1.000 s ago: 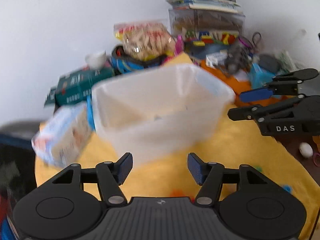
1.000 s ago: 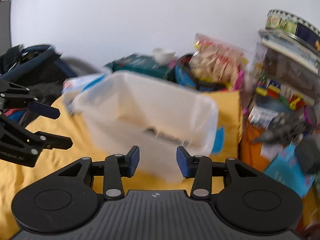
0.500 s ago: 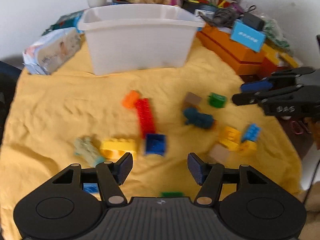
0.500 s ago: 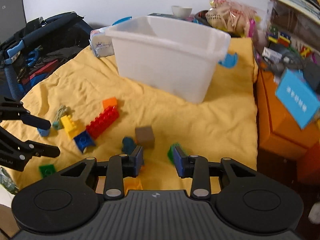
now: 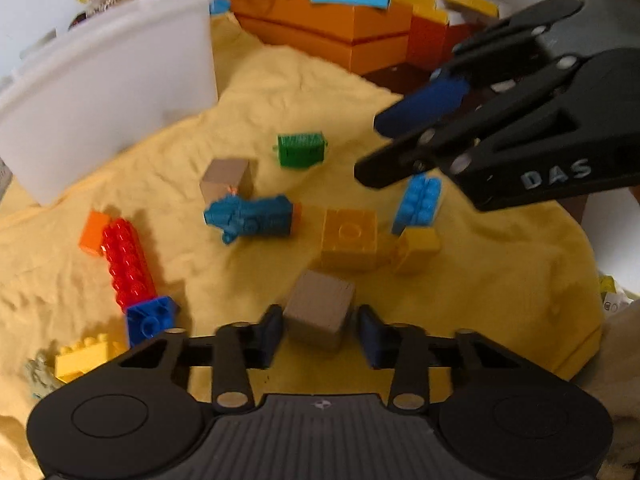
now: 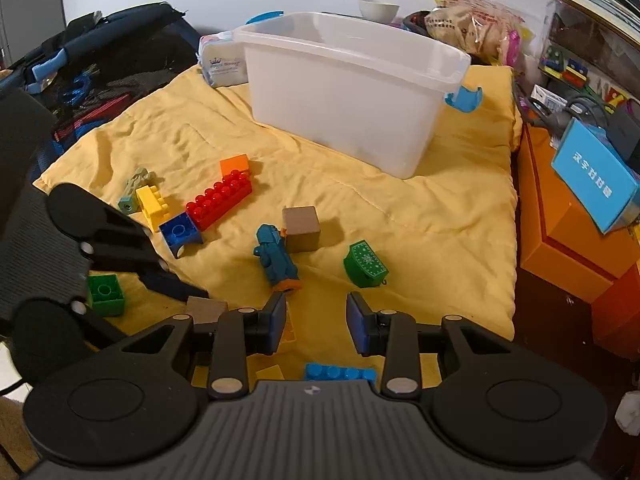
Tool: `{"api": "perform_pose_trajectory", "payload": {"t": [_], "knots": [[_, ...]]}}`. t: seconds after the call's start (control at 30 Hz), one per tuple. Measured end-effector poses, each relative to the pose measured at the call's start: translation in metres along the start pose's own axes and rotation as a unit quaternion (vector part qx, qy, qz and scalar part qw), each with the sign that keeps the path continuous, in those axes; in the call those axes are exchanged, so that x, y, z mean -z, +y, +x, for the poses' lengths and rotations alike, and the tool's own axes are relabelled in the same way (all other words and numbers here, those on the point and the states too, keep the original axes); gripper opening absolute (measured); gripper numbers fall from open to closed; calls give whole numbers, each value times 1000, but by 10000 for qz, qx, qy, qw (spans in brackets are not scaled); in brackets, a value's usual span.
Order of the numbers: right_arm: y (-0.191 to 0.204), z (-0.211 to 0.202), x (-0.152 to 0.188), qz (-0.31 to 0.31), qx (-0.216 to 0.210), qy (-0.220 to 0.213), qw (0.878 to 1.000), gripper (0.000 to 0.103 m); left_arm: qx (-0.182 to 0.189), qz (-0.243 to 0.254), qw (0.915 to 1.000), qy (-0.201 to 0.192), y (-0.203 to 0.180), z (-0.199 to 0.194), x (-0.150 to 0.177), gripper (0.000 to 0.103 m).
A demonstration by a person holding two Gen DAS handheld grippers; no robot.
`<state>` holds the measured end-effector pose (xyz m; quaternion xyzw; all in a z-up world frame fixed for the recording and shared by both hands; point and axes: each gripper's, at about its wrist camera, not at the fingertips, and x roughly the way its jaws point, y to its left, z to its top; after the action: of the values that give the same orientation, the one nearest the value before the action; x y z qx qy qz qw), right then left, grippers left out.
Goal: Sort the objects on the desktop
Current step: 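Grasp a brown cube with the right tool while the left tool grasps another brown cube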
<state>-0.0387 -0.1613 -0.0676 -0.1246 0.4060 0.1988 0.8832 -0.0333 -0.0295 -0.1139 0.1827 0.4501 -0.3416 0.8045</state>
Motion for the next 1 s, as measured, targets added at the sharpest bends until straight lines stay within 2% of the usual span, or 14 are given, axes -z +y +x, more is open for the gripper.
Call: {"api": "perform_pose_trajectory", "payload": {"t": [0.07,0.2,0.37,0.53,0.67,0.83,1.0], "knots": [[1,3,-1,13,-31,-6,10000,38,93,-174,9998,-72,5,-4,3,37],[3,18,-13,5,-178,-111,9998,38,-83,-456,9988,-173,18,-14,7,37],[3,51,-34,189,-103,-175,9996,38,-330,-727,9966,-179,38,-20,10,37],[9,78,-50,142,-47,-76,9999,38,-339,-875,9954,-202,49,-22,11,37],[10,96,-50,27,61,187,9998,38,-286,-929,9950,-233,56,-22,10,38],[2,108,-45,191,-96,396,9990,35,-129,-1036,9943,-195,63,-12,8,38],[7,106,-45,-25,-18,375,9993,34,-17,-1065,9941,-204,67,-5,5,38]]}}
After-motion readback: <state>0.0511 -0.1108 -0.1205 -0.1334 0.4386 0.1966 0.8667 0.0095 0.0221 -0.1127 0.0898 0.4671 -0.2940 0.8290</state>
